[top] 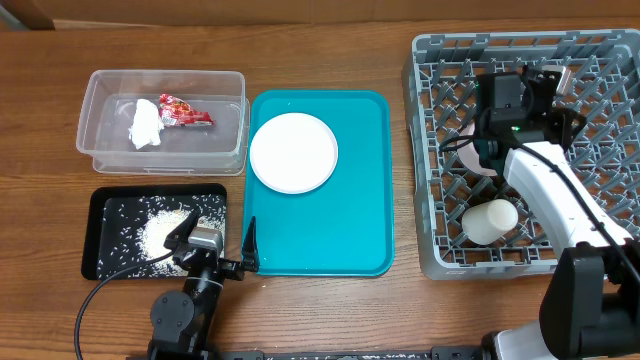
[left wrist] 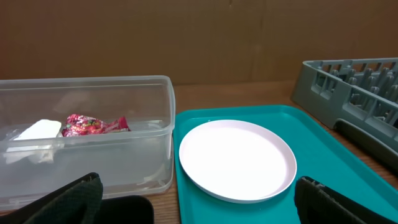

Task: Sort waste into correct bins and load items into the dishwasher
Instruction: 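Reach right gripper to the white plate on the teal tray and grasp it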

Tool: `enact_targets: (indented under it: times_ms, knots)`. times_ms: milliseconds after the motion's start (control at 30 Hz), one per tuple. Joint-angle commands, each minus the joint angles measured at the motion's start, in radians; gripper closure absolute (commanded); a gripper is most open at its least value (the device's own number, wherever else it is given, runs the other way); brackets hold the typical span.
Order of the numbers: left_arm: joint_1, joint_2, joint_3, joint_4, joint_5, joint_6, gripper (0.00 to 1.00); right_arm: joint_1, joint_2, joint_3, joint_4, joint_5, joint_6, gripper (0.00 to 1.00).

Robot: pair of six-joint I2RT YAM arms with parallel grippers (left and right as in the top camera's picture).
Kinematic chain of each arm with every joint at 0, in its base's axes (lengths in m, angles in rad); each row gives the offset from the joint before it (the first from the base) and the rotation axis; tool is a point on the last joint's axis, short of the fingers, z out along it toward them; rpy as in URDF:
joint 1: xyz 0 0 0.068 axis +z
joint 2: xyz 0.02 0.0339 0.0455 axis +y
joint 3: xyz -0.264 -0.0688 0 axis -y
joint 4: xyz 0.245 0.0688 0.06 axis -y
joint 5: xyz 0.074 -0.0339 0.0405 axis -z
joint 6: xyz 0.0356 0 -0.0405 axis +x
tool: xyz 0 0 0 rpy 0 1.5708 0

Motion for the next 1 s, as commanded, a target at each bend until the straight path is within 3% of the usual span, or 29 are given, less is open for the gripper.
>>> enact_targets:
  times_ms: [0,200,233,400,633,867,967]
  knots:
    - [0.006,-0.006,-0.003,-0.002,0.011,0.015,0.0,0.01,-0.042,0.011,-0.002,-0.105,0.004,0.6]
    - [0.006,-0.006,-0.003,-0.002,0.011,0.015,0.0,0.193,-0.087,0.157,-0.238,-0.68,0.04,0.47]
    - [0.006,-0.006,-0.003,-0.002,0.011,0.015,0.0,0.258,-0.087,0.213,-0.321,-0.883,0.087,0.45]
    - [0.006,-0.006,-0.003,-0.002,0.011,0.015,0.0,0.39,-0.075,0.233,-0.364,-1.27,0.187,0.39]
    - [0.006,-0.006,-0.003,-0.002,0.011,0.015,0.0,0.478,0.056,0.233,-0.259,-1.298,0.338,0.4]
    - [0.006,-0.005,-0.003,-0.002,0.011,0.015,0.0,0.476,0.259,0.233,-0.094,-1.243,0.365,0.41]
    - [0.006,-0.005,-0.003,-0.002,0.011,0.015,0.0,0.467,0.314,0.233,-0.051,-1.244,0.385,0.47]
